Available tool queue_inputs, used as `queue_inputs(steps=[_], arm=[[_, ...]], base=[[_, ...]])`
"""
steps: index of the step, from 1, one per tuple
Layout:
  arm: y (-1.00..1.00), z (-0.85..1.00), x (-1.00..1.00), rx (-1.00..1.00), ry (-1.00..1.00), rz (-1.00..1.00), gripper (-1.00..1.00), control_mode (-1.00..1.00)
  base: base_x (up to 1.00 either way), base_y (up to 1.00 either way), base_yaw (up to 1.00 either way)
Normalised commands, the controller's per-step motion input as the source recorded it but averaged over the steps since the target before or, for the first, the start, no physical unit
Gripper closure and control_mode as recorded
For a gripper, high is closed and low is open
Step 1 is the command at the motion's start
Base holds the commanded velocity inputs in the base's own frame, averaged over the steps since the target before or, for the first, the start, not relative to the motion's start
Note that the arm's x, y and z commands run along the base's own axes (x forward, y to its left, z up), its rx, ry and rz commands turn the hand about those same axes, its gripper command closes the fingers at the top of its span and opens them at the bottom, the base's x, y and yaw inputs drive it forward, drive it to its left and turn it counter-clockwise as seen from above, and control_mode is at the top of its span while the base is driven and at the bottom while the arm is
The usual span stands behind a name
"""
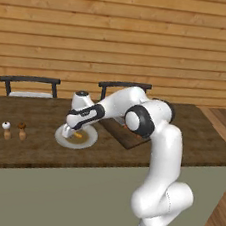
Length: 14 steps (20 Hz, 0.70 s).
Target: Pick up the knife from the drawer and place it on the cutting board. Then place the meat from the plate to the cutting board.
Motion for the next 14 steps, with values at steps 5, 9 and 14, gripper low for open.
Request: queue_inputs(steps=[5,9,14], arm=[[0.15,-0.41,0.05,0.00,0.02,0.00,1.00,-1.00],[0.24,-0.34,-0.03,-0.05,0.00,0.00,1.00,-1.00],[0.41,-0.07,-0.05,-0.17,0.00,0.00,1.00,-1.00]], base=[[0.00,0.00,0.00],[0.00,0.00,0.00],[0.00,0.00,0.00]])
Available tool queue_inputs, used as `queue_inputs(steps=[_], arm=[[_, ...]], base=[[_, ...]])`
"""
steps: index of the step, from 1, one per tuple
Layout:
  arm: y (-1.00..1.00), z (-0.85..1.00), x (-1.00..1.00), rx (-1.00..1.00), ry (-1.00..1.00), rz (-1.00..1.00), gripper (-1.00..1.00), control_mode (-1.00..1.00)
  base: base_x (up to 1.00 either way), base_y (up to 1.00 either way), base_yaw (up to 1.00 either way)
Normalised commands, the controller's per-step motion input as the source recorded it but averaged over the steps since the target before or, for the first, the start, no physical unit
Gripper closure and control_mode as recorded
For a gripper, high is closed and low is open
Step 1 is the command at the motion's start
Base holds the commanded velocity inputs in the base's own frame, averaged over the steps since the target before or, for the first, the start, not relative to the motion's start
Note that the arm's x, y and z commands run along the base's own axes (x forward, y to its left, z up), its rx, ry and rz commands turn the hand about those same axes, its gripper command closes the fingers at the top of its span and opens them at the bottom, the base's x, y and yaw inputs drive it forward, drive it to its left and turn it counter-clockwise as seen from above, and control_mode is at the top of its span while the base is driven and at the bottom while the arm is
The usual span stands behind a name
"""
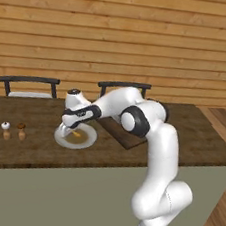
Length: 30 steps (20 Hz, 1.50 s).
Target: Pick up the knife from the drawer and place it on the cutting board. Then place the meat from the plate to the cutting board.
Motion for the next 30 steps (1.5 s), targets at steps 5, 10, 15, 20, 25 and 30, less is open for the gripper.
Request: queue_inputs(steps=[5,10,15,20,25,30], arm=[[0.17,0.00,-0.14,-0.11,0.00,0.00,1.00,-1.00],[-0.18,0.32,-0.18,0.00,-0.01,0.00,1.00,-1.00],[-0.58,0.67,-0.19,0.00,-0.02,0.00,1.00,-1.00],[-0.90,0.28,-0.46,0.00,-0.07,0.00,1.00,-1.00],[-1.00,0.00,-0.54,0.08,-0.08,0.00,1.00,-1.00],[-0.96,0.00,-0.10,0.06,-0.02,0.00,1.00,-1.00]], base=[[0.00,0.00,0.00],[0.00,0.00,0.00],[0.00,0.00,0.00],[0.00,0.00,0.00],[0.00,0.00,0.00],[0.00,0.00,0.00]])
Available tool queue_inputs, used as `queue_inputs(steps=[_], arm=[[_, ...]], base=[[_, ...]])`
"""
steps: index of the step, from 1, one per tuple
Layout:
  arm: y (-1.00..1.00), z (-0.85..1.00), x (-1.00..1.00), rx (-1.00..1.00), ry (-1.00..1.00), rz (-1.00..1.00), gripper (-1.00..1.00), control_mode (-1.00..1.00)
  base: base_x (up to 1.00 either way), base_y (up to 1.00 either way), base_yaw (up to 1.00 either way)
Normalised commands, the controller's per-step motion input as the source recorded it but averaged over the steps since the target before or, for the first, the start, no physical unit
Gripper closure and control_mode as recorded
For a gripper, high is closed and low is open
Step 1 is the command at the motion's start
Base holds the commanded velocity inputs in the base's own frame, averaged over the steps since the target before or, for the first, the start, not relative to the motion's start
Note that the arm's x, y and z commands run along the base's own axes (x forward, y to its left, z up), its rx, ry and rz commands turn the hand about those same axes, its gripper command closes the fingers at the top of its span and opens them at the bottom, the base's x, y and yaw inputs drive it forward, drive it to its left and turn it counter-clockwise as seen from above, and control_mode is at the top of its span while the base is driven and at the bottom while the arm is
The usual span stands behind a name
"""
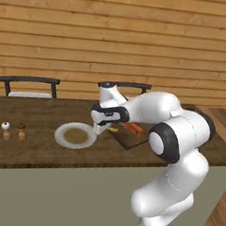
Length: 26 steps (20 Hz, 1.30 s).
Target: Pick up the knife from the drawer and place it on the cutting board. Then place the meat from the plate to the cutting board.
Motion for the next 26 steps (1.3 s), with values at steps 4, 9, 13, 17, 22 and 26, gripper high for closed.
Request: queue_inputs(steps=[4,9,13,17,22,26], arm=[[-0.76,0.00,0.03,0.06,0.00,0.00,1.00,-1.00],[-0.41,0.00,0.12,0.01,0.00,0.00,1.00,-1.00],[-0.24,0.00,0.12,0.00,0.00,0.00,1.00,-1.00],[-0.27,0.00,0.15,0.01,0.00,0.00,1.00,-1.00],[-0.24,-0.01,0.18,0.05,0.00,0.00,-1.00,-1.00],[-0.02,0.00,0.08,0.07,0.00,0.00,-1.00,-1.00]], base=[[0.00,0.00,0.00],[0.00,0.00,0.00],[0.00,0.00,0.00],[0.00,0.00,0.00],[0.00,0.00,0.00],[0.00,0.00,0.00]])
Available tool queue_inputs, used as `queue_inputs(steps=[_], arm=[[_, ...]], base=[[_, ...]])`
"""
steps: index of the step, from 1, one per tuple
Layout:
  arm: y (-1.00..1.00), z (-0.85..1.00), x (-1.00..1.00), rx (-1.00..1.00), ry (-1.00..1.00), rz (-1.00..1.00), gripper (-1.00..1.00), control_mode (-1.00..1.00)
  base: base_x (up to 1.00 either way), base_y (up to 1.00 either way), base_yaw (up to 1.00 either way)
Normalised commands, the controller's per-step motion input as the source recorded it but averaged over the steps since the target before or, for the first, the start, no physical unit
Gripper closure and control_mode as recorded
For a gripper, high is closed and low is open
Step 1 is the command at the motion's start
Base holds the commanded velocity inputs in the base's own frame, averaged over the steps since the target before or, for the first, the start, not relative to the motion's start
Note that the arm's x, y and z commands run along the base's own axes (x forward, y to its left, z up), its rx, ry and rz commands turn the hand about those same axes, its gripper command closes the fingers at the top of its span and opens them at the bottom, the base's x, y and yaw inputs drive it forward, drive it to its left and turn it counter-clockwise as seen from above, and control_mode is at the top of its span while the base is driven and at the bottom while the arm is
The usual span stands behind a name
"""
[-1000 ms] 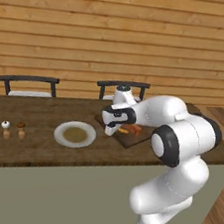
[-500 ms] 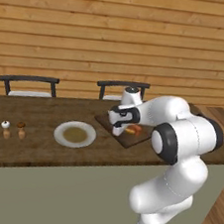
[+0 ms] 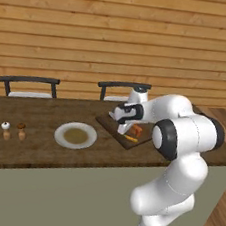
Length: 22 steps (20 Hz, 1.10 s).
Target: Pick up the knife from the drawer and place it on the cutting board. Then place the meat from the plate to the cutting board.
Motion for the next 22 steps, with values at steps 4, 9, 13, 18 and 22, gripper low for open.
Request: queue_inputs(steps=[4,9,13,18,22], arm=[[0.03,0.00,0.00,0.03,0.00,0.00,-1.00,-1.00],[0.00,0.39,-0.04,-0.01,-0.01,0.00,-1.00,-1.00],[0.00,0.85,-0.47,0.00,-0.09,0.00,-1.00,-1.00],[0.00,0.83,-0.88,0.00,-0.21,-0.01,-1.00,-1.00],[0.00,0.54,-1.00,0.00,-0.36,-0.05,-1.00,-1.00]], base=[[0.00,0.00,0.00],[0.00,0.00,0.00],[0.00,0.00,0.00],[0.00,0.00,0.00],[0.00,0.00,0.00]])
